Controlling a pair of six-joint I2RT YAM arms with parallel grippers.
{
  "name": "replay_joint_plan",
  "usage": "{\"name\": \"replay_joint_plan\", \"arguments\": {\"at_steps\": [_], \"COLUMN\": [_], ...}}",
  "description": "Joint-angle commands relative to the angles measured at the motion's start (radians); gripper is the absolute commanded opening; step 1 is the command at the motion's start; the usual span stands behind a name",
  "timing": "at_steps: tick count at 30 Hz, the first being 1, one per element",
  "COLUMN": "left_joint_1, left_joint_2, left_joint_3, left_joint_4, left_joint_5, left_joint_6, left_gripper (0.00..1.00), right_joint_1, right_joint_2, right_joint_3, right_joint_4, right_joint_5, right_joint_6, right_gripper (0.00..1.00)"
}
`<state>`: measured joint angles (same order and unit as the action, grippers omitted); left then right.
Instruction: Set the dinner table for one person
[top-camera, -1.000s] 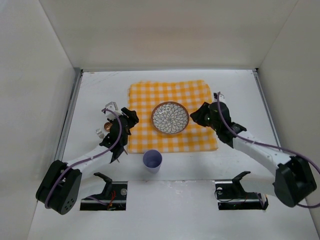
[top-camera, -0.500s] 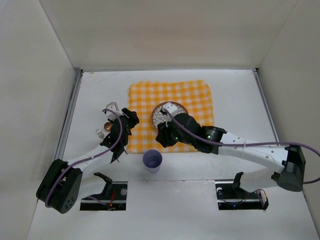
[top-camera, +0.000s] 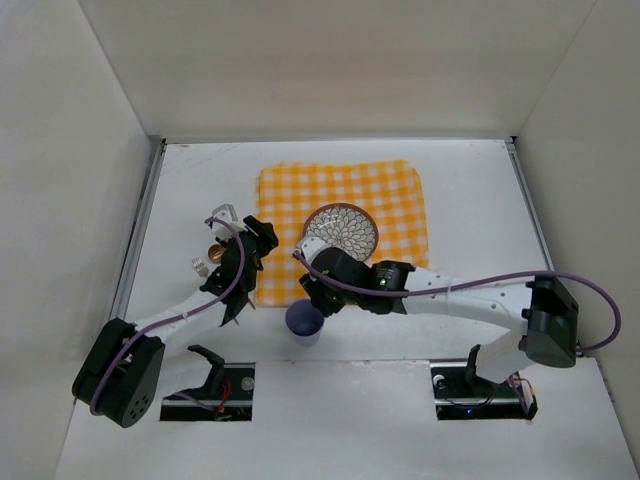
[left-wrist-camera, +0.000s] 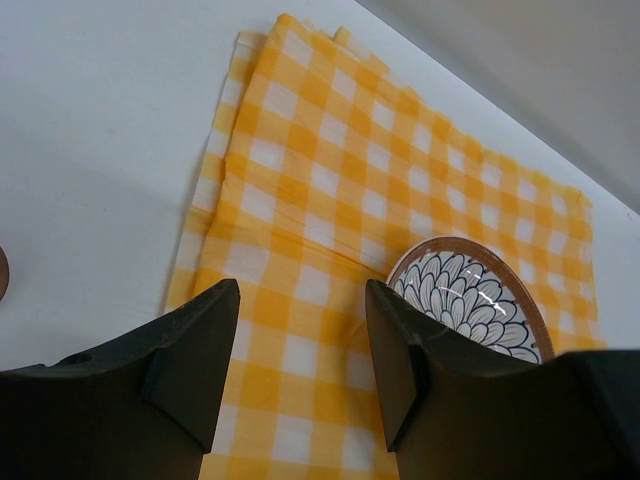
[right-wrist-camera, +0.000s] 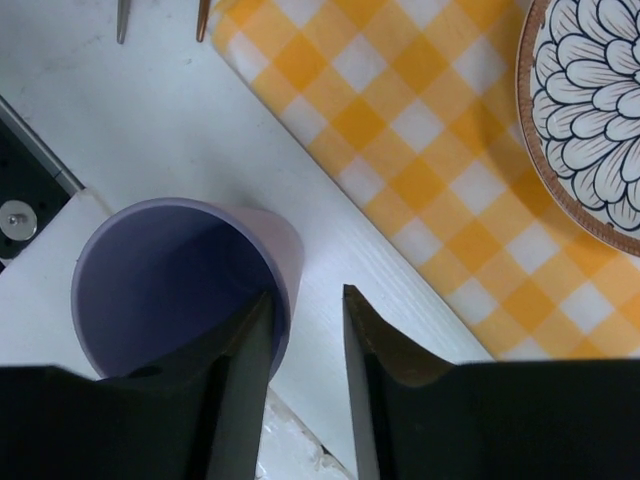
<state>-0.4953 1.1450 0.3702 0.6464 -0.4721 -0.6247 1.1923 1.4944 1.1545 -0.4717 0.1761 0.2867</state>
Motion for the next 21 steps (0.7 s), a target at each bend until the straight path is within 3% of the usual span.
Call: {"name": "replay_joint_plan", "arguments": {"at_steps": [1, 7, 12, 16, 21], "left_joint_1": [-0.001, 0.002, 0.016, 0.019, 0.021], "left_joint_2": [-0.025, -0.028, -0.031, -0.028, -0.048], "left_joint_3": [-0.002, -0.002, -0.008, -0.008, -0.013], "left_joint_4": [0.039, 0.036, 0.036, 0.036, 0.032], "left_joint_5": [-0.017, -0.016, -0.010, -0.013, -0.011], "left_joint_6": [0.010, 0.008, 0.000, -0.001, -0.007], "left_gripper": [0.51, 0.51, 0.51, 0.51, 0.51], "right_joint_1": [0.006, 0.002, -0.059, -0.225, -0.530], "right_joint_2": [0.038, 0.069, -0.048, -0.149, -0.155], "right_joint_3": [0.050, 0.056, 0.067, 0.085, 0.086], "right_joint_4": [-0.001, 0.028, 0.076, 0.123, 0.234], "right_joint_5": [-0.018, -0.032, -0.039, -0.038, -0.017], "right_joint_6": [-0.008, 0.012, 0.028, 0.064, 0.124], "right_gripper": [0.36, 0.12, 0.07, 0.08, 0.08]}}
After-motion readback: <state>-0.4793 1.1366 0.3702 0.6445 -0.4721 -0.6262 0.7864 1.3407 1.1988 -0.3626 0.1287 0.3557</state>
